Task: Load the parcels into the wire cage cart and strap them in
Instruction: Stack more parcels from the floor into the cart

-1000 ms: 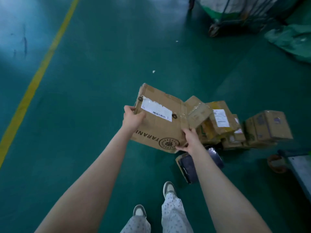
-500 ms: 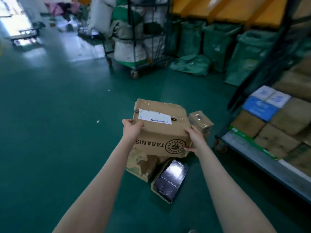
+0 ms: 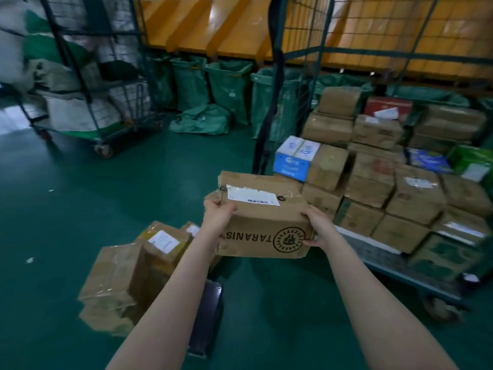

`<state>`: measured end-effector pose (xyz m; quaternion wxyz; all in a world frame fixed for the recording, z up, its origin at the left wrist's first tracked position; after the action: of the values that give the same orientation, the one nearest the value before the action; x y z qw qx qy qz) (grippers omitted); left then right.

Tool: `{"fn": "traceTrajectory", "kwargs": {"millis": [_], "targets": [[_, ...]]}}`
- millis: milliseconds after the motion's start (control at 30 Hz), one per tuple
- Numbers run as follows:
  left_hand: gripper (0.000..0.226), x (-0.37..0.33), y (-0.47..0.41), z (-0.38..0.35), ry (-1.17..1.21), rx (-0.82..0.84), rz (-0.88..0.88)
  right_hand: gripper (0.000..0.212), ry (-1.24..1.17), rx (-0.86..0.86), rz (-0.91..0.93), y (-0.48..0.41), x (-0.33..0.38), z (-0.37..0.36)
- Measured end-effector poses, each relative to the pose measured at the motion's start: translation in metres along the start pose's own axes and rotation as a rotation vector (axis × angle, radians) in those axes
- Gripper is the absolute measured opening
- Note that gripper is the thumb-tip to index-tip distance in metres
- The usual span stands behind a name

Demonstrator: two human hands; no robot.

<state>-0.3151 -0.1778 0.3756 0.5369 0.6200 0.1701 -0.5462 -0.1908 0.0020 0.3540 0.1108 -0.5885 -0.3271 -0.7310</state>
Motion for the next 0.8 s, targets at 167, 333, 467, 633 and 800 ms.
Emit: {"fn": "traceTrajectory", "kwargs": {"millis": [167, 333, 467, 633, 800], "targets": [[0.044, -0.027, -0.010, -0.082, 0.031, 0.093, -0.040, 0.035, -0.023, -0.117, 0.025, -0.033, 0.016, 0.074], [0.040, -0.057, -0.019, -0.165, -0.035, 0.209, -0.063, 0.036, -0.055, -0.241, 0.036, -0.057, 0.024, 0.148], [0.038, -0.080, -0.028, -0.218, -0.033, 0.285, -0.096, 0.036, -0.090, -0.330, 0.048, -0.076, 0.032, 0.193], [0.046, -0.103, -0.049, -0.268, -0.058, 0.341, -0.129, 0.039, -0.144, -0.425, 0.057, -0.108, 0.040, 0.226], [0.047, -0.127, -0.087, -0.315, -0.103, 0.385, -0.122, 0.043, -0.176, -0.515, 0.044, -0.149, 0.049, 0.248]]}}
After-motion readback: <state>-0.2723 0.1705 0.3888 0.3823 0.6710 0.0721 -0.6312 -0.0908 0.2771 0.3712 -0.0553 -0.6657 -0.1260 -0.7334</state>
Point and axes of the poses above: each hand's wrist, its own y-axis away from the middle knuckle, its own z-axis out of the back of the hand, x = y × z, the point moved 1 cm from there along -y, towards the middle knuckle, and after that the axes turned 8 degrees about z, right-handed, at the moved point
